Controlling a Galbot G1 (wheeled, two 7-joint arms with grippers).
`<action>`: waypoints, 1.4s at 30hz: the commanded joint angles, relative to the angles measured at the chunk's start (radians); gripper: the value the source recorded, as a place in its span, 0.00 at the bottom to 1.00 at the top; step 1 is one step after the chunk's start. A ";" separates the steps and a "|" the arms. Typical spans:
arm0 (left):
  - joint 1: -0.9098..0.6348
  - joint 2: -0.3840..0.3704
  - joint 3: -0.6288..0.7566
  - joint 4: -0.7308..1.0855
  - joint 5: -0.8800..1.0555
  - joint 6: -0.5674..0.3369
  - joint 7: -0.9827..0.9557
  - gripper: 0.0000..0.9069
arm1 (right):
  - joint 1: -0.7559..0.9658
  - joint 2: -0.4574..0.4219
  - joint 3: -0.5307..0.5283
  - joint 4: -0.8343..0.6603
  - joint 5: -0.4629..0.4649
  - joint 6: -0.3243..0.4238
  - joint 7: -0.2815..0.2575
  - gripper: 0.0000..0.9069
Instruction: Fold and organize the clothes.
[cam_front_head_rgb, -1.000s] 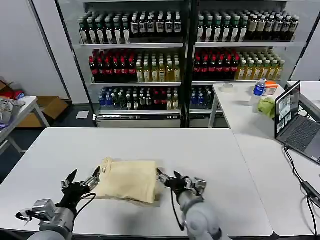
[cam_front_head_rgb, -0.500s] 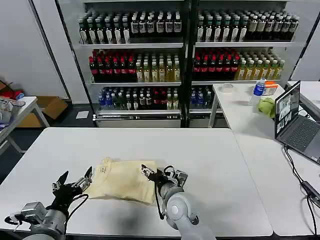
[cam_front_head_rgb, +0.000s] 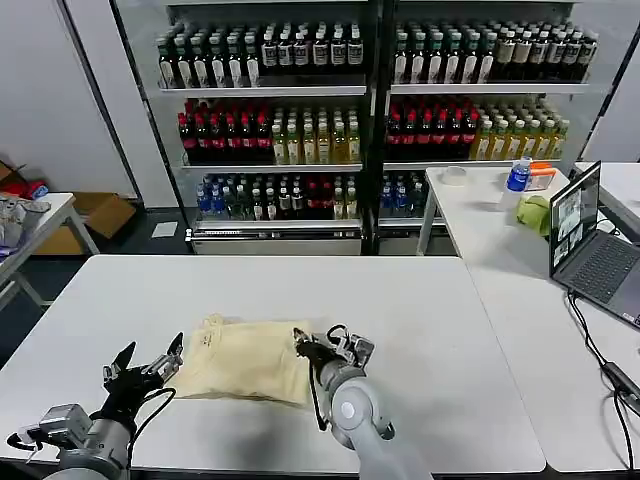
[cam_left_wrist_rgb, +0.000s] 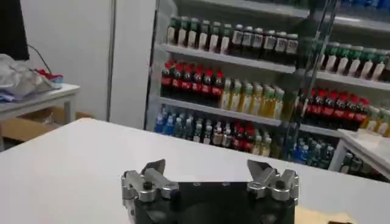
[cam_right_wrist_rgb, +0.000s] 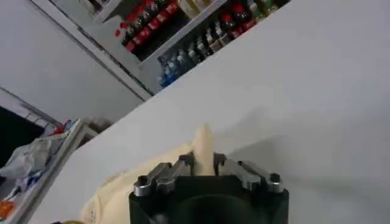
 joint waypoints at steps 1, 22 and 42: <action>0.002 0.001 -0.003 0.001 -0.003 0.001 0.001 1.00 | 0.026 -0.035 0.031 -0.020 -0.037 -0.023 -0.003 0.00; -0.003 -0.002 0.024 0.007 -0.002 0.004 0.002 1.00 | 0.189 -0.180 0.074 -0.178 -0.354 -0.054 -0.172 0.00; -0.007 0.011 0.045 -0.002 -0.007 -0.005 0.007 1.00 | -0.014 -0.267 0.057 0.015 -0.776 0.367 -0.204 1.00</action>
